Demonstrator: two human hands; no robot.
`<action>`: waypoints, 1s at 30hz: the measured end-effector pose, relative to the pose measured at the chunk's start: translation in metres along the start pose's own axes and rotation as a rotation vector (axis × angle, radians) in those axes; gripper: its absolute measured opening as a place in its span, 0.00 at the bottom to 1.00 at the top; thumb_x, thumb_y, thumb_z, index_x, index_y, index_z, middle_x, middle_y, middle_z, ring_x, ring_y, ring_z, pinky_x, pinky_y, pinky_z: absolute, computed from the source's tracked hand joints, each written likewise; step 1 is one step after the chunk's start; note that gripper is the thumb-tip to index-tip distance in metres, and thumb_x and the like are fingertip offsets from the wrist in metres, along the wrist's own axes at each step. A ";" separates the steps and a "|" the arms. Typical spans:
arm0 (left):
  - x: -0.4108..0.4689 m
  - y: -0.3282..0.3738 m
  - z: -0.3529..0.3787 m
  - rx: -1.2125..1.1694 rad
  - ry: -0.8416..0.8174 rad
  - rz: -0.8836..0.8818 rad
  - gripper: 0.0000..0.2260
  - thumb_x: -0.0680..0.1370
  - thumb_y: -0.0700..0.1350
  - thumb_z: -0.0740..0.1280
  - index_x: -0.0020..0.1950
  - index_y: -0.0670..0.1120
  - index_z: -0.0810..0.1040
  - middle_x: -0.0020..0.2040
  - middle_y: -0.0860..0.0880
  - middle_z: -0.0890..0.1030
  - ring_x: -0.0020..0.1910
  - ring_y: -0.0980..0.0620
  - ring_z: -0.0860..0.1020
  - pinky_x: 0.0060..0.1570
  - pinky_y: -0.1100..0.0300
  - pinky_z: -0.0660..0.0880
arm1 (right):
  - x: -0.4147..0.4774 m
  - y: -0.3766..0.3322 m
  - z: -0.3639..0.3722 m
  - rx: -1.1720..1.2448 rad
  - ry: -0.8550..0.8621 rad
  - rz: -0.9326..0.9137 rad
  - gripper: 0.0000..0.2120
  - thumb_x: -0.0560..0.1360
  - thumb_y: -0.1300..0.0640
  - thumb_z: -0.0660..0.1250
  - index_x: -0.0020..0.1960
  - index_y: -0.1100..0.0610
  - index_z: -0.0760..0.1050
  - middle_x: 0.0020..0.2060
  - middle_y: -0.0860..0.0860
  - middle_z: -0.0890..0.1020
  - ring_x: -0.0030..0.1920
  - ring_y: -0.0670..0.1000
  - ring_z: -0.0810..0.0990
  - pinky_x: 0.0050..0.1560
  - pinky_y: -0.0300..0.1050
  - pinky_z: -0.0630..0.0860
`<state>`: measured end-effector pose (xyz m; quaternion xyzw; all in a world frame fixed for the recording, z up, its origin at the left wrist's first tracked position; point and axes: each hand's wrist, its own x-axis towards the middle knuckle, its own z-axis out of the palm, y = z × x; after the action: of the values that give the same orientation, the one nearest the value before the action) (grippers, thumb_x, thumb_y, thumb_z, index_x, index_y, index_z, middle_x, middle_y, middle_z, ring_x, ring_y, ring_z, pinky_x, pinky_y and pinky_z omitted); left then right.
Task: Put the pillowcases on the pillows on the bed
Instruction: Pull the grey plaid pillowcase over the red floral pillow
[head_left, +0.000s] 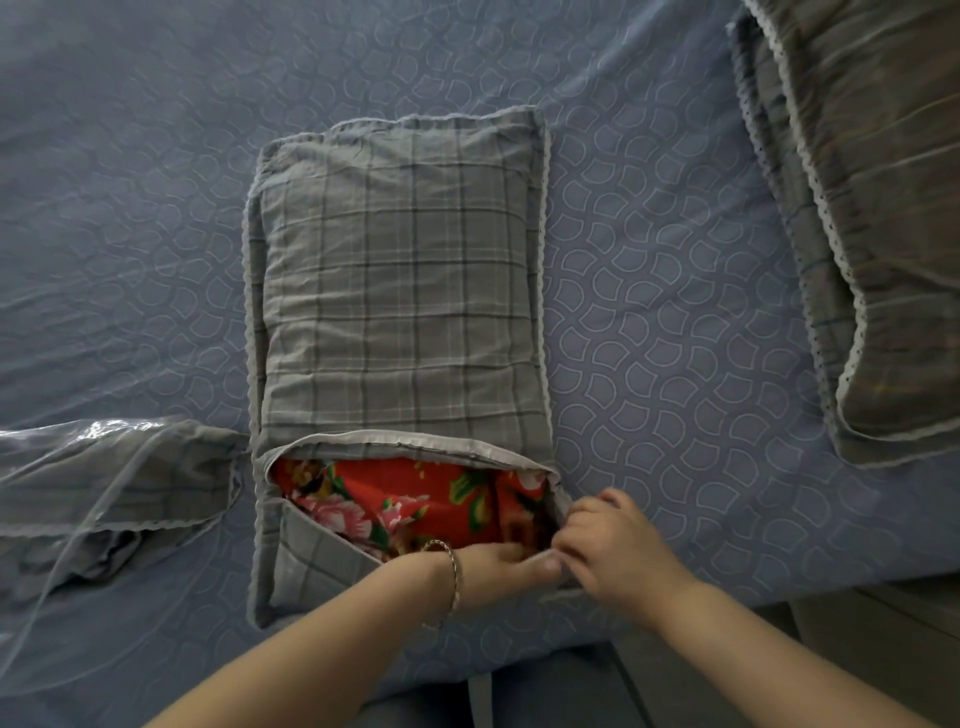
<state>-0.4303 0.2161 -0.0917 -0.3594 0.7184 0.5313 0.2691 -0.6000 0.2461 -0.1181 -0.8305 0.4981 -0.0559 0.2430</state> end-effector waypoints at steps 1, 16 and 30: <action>-0.006 -0.002 -0.002 0.014 0.023 -0.030 0.19 0.78 0.53 0.60 0.65 0.45 0.71 0.63 0.44 0.75 0.64 0.46 0.72 0.61 0.58 0.67 | 0.003 0.003 -0.001 0.007 0.037 0.045 0.13 0.68 0.48 0.58 0.30 0.48 0.77 0.27 0.41 0.77 0.33 0.45 0.78 0.47 0.41 0.62; -0.024 -0.065 -0.029 0.473 0.825 -0.304 0.19 0.60 0.42 0.74 0.45 0.46 0.70 0.34 0.45 0.79 0.27 0.46 0.78 0.23 0.59 0.71 | 0.062 -0.011 0.039 1.221 0.134 1.359 0.21 0.68 0.52 0.75 0.55 0.62 0.73 0.54 0.58 0.78 0.55 0.57 0.77 0.59 0.49 0.73; 0.011 -0.010 -0.023 0.248 0.418 -0.484 0.18 0.80 0.55 0.52 0.60 0.46 0.72 0.61 0.46 0.72 0.58 0.43 0.74 0.53 0.52 0.71 | 0.029 -0.001 0.018 1.662 0.138 1.100 0.07 0.72 0.58 0.68 0.38 0.58 0.81 0.35 0.57 0.82 0.36 0.54 0.78 0.41 0.43 0.74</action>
<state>-0.4291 0.1897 -0.0994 -0.5850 0.7110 0.2757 0.2760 -0.5784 0.2280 -0.1376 -0.0456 0.6292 -0.3143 0.7093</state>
